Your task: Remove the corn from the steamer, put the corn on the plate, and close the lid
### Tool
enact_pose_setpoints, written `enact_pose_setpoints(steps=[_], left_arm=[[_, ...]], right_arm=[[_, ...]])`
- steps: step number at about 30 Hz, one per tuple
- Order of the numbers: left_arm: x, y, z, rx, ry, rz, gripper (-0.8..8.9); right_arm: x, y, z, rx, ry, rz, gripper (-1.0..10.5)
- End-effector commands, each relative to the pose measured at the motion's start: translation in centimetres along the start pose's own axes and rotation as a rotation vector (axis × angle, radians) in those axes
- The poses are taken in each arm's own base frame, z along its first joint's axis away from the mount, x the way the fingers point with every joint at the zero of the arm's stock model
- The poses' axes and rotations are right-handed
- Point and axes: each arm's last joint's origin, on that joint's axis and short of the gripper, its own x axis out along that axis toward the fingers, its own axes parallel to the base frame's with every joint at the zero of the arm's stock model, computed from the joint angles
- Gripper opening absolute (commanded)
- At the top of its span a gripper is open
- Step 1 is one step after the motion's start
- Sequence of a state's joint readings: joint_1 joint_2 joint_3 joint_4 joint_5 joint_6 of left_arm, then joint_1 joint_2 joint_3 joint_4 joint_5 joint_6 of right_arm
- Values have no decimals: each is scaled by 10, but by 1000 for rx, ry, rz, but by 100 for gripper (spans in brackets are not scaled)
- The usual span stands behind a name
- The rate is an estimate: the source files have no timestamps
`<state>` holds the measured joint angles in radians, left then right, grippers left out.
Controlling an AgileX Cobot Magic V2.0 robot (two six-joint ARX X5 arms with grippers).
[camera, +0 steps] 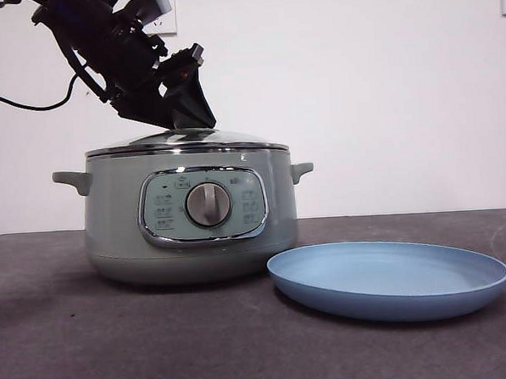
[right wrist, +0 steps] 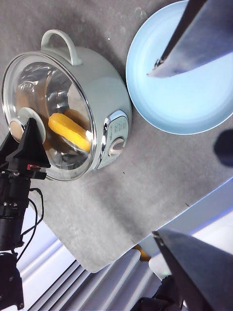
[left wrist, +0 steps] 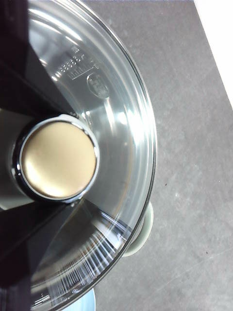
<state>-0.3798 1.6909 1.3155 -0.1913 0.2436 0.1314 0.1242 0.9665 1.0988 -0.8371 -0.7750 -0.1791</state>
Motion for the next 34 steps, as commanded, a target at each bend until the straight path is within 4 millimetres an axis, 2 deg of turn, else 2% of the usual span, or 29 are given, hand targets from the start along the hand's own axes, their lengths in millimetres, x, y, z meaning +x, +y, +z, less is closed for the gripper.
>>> enact_pose_setpoints(steps=[1,7,13,17,22,27,31,34], left_arm=[[-8,-1,5,4,-20,4,-9],[-34,-6,21,24,-99,15,-8],[-68,-12,37,47,-190,27,-9],[-101,-19,45,50,-233,31,-9],[-155,-33,47,29,-261,32,-8],[-212,-47,42,16,-306,38,-8],[-256,-60,29,21,-326,40,-9],[-281,-67,18,19,-323,51,-8]], right_arm=[[0,0,1,-7,-5,1,602],[0,0,1,-7,-4,0,599],[0,-1,1,-7,3,-46,599],[0,-2,3,-5,-11,-49,599],[8,-3,17,18,-99,-30,599],[35,-4,32,41,-142,23,599],[74,-6,41,50,-122,28,599],[105,-9,50,61,-68,19,599]])
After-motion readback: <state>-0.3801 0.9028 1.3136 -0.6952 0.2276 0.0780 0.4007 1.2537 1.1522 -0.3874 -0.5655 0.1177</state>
